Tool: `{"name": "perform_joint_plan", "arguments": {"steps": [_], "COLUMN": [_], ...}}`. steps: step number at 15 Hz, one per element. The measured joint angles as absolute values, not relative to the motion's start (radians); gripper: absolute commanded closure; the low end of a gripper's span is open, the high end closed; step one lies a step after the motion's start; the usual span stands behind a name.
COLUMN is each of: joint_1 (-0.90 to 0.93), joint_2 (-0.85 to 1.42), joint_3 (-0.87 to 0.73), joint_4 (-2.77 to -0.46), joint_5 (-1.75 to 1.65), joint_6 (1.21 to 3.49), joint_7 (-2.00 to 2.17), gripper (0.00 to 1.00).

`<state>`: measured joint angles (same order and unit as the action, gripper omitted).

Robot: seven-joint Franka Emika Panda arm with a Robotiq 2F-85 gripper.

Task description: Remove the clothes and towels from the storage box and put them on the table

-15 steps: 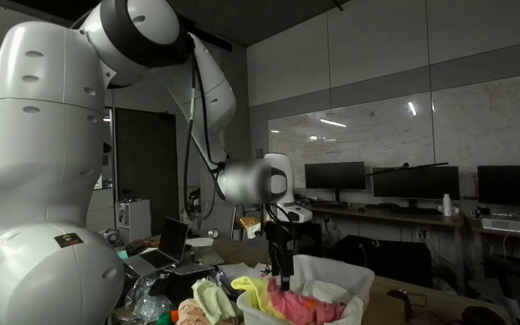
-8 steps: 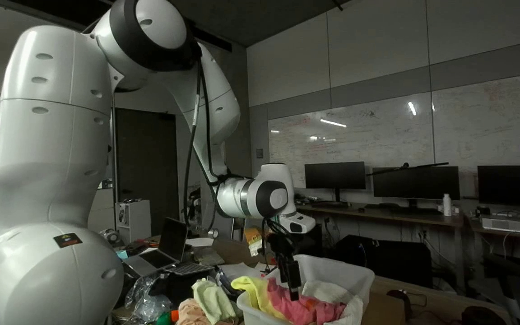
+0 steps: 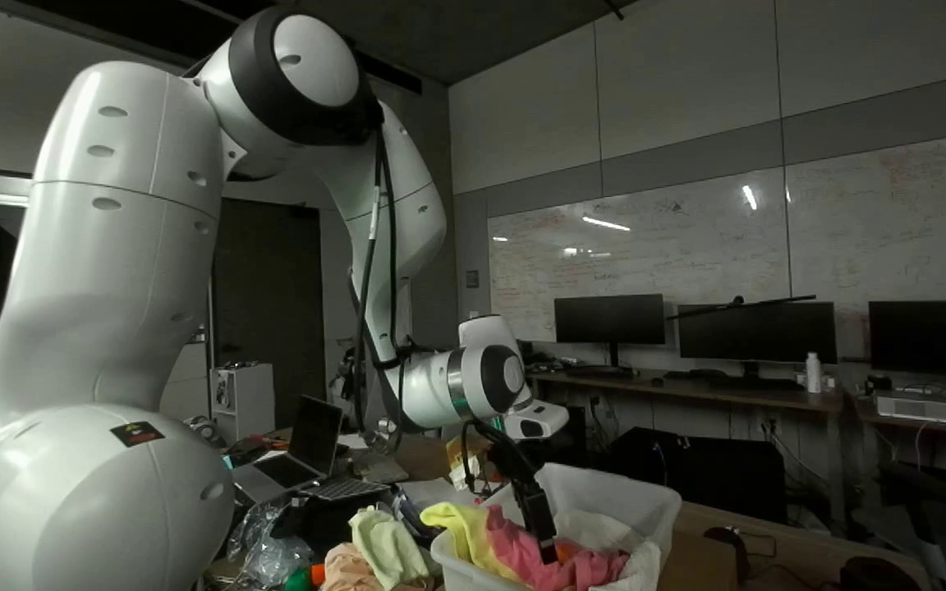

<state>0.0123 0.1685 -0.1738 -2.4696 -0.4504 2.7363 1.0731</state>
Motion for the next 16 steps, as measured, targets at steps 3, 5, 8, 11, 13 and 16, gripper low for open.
{"name": "perform_joint_plan", "arguments": {"steps": [3, 5, 8, 11, 13, 16], "joint_1": [0.038, 0.045, 0.050, 0.050, 0.050, 0.050], "joint_2": [0.178, 0.181, 0.182, 0.182, 0.182, 0.182], "joint_3": [-0.194, -0.196, -0.196, -0.196, -0.196, -0.196], "joint_4": [-2.468, -2.468, -2.468, -2.468, -2.468, -2.467], "joint_5": [-0.545, -0.579, -0.588, -0.592, -0.601, -0.617], "joint_6": [2.736, 2.737, 2.739, 2.740, 2.740, 2.740], "joint_7": [1.176, 1.215, 1.234, 1.240, 1.249, 1.266], "gripper": [0.00, 0.00, 0.26, 0.50, 0.65, 0.87]}}
